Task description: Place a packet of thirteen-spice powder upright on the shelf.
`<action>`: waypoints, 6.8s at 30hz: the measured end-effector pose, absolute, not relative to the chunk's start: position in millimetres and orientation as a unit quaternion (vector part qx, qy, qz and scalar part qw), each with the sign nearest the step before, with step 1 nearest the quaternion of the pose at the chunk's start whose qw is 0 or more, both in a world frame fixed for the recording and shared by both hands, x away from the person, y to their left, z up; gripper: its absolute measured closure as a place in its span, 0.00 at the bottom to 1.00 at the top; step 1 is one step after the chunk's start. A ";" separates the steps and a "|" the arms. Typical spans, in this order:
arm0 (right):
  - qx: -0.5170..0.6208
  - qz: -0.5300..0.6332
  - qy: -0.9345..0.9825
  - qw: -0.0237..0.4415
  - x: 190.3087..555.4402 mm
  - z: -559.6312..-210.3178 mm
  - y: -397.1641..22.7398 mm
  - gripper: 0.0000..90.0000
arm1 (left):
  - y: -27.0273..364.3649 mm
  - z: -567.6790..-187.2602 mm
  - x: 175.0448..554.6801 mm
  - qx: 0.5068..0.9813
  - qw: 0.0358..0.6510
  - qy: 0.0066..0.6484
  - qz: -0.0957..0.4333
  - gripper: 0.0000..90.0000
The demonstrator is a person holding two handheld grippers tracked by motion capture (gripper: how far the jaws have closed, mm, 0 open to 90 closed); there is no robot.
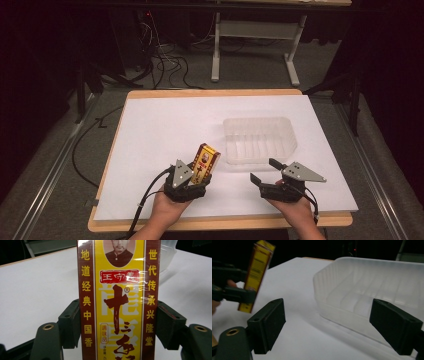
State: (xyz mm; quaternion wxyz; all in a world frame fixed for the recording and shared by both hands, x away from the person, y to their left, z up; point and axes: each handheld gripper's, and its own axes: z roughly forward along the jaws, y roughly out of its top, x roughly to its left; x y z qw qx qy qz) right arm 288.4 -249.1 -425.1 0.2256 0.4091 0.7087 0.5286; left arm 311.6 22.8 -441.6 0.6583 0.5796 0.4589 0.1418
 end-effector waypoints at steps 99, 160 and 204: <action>0.430 0.528 0.682 0.266 275.0 -416.2 -273.3 0.76 | 30.9 -439.7 328.0 0.581 0.659 0.456 0.143 0.31; 0.520 0.502 0.577 0.381 312.6 -373.7 -320.1 0.76 | 115.5 -443.0 331.4 0.553 0.633 0.509 0.187 0.28; 0.574 0.411 0.594 0.385 389.2 -414.2 -315.1 0.76 | 115.4 -446.7 330.0 0.564 0.624 0.509 0.182 0.28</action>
